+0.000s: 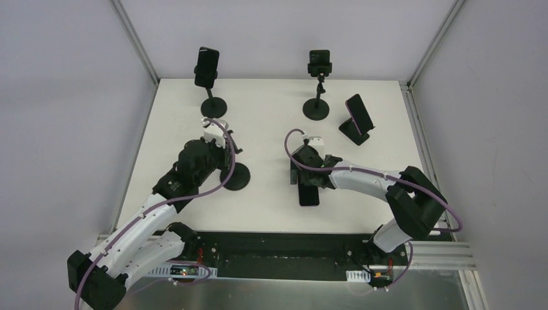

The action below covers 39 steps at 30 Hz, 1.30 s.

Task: Remove the phone from the phone stand
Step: Place the phone at the center of the board, then place the phone stand at the center of the board.

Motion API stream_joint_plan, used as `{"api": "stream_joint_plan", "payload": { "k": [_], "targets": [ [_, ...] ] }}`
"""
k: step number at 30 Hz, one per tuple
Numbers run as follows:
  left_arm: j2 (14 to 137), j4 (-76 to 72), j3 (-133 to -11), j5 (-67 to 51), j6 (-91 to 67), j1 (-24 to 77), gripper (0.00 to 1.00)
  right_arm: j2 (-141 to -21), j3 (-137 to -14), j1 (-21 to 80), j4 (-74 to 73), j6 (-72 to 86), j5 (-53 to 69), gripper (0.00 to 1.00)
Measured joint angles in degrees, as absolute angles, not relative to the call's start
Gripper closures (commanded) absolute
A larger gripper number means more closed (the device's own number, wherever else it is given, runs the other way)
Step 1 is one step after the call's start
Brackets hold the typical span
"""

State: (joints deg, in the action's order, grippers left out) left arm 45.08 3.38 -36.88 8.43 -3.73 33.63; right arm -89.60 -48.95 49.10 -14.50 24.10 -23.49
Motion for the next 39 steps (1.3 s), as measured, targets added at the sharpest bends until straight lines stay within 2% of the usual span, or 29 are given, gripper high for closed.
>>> {"api": "stream_joint_plan", "payload": {
  "k": [8, 15, 22, 25, 30, 31, 32, 34, 35, 39],
  "targets": [
    [49.0, 6.5, -40.7, 12.0, -6.0, 17.4, 1.0, -91.1, -63.9, 48.9, -27.5, 25.1, -24.3, 0.02],
    [56.8, 5.3, -45.6, 13.1, -6.4, 5.4, 1.0, -88.1, -61.7, 48.9, -29.5, 24.7, -20.3, 0.02],
    [67.1, 0.6, -51.5, 12.6, -4.3, -2.0, 0.98, -83.9, -60.6, 48.9, -29.3, 24.0, -18.5, 0.02],
    [71.2, -1.7, -53.4, 12.7, -1.9, -2.4, 0.88, -82.6, -59.0, 48.9, -29.0, 23.8, -18.5, 0.01],
    [73.4, -4.1, -54.2, 12.6, 0.1, -2.5, 0.57, -80.8, -57.0, 48.8, -28.9, 23.5, -18.1, 0.01],
    [73.4, -4.2, -54.1, 12.6, 0.3, -2.5, 0.47, -80.7, -56.9, 48.8, -28.9, 23.5, -18.1, 0.01],
    [73.4, -4.5, -54.0, 12.8, 0.4, -2.5, 0.29, -80.5, -56.9, 48.8, -28.9, 23.4, -18.0, 0.01],
    [73.4, -5.4, -53.3, 13.3, 0.8, -2.5, 0.17, -80.3, -56.9, 48.8, -28.7, 23.1, -17.8, 0.01],
    [73.3, -5.8, -52.9, 13.8, 0.6, -2.5, 0.04, -80.3, -56.9, 48.8, -28.6, 23.0, -17.7, 0.01],
    [72.1, -6.1, -50.3, 14.2, 0.1, -2.6, 0.01, -79.9, -56.9, 48.8, -28.3, 22.5, -17.7, 0.01]
  ]
}}
